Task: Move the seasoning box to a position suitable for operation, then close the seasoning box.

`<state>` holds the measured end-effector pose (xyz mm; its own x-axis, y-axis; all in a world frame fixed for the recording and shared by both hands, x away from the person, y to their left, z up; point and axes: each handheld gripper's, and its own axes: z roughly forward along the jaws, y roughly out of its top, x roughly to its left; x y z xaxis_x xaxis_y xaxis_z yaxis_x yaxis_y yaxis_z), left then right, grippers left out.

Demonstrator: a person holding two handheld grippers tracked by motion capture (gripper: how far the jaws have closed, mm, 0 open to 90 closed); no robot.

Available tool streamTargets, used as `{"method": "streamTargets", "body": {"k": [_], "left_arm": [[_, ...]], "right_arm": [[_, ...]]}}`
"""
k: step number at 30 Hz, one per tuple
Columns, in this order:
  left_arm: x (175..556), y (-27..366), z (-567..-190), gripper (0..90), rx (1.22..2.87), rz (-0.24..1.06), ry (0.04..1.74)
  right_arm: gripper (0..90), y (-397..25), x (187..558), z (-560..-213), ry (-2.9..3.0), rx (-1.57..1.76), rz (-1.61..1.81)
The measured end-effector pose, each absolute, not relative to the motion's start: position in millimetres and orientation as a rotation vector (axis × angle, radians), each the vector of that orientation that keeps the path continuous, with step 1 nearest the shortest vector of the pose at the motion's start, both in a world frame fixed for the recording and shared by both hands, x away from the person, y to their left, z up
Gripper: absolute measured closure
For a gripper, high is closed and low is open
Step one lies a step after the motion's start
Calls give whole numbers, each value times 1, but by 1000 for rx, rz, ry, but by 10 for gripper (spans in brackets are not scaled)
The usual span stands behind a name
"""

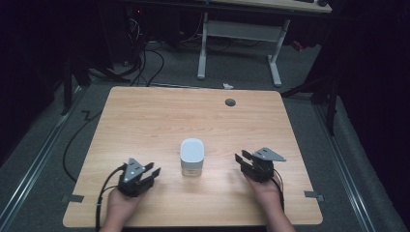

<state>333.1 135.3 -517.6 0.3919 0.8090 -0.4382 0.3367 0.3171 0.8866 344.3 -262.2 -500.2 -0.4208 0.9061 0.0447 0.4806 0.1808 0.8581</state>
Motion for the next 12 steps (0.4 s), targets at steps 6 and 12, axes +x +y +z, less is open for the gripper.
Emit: {"method": "streamTargets", "body": {"k": [6,12], "left_arm": [[338,172,-531,608,1184,470,1307],[331,162,-528,592,1222,487,1250]], "right_arm": [[472,-307,315,-513,1883,1386,1095],[452,-324,304,-519,1846,1434,1053]]}}
